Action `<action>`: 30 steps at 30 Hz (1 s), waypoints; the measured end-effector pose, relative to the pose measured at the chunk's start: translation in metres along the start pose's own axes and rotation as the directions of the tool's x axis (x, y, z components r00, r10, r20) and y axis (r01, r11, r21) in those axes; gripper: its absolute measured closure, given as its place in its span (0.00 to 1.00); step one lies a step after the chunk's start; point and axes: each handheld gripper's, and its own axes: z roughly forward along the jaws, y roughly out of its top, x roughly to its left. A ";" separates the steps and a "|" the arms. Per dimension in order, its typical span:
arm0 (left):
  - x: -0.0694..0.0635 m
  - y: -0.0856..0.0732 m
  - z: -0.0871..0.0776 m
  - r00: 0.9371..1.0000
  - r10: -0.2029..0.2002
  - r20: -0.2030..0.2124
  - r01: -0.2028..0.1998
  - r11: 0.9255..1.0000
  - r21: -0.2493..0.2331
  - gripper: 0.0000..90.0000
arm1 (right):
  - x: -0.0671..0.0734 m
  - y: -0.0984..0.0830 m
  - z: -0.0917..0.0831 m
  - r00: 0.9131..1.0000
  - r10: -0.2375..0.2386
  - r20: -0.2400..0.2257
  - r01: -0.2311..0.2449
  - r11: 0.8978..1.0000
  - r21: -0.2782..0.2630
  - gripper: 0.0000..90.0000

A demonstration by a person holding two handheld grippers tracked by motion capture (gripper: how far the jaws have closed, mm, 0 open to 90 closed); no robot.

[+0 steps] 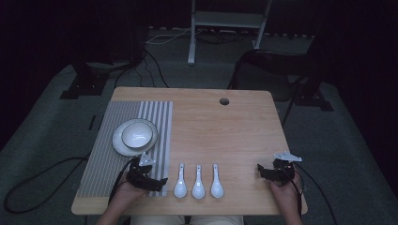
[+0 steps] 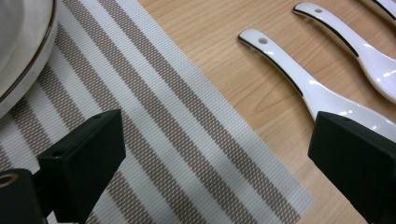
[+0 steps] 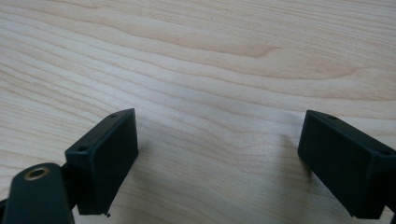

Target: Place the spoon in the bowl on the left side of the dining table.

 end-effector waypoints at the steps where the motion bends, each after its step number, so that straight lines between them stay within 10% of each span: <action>1: -0.001 0.001 0.002 1.000 -0.003 0.001 0.003 1.000 -0.001 0.04 | 0.000 0.000 0.000 1.000 0.000 0.000 0.000 1.000 0.000 0.13; 30: -0.035 0.035 0.045 0.998 0.025 0.066 -0.030 0.997 0.077 0.07 | 0.000 0.000 0.000 1.000 0.000 0.000 0.000 1.000 0.000 0.13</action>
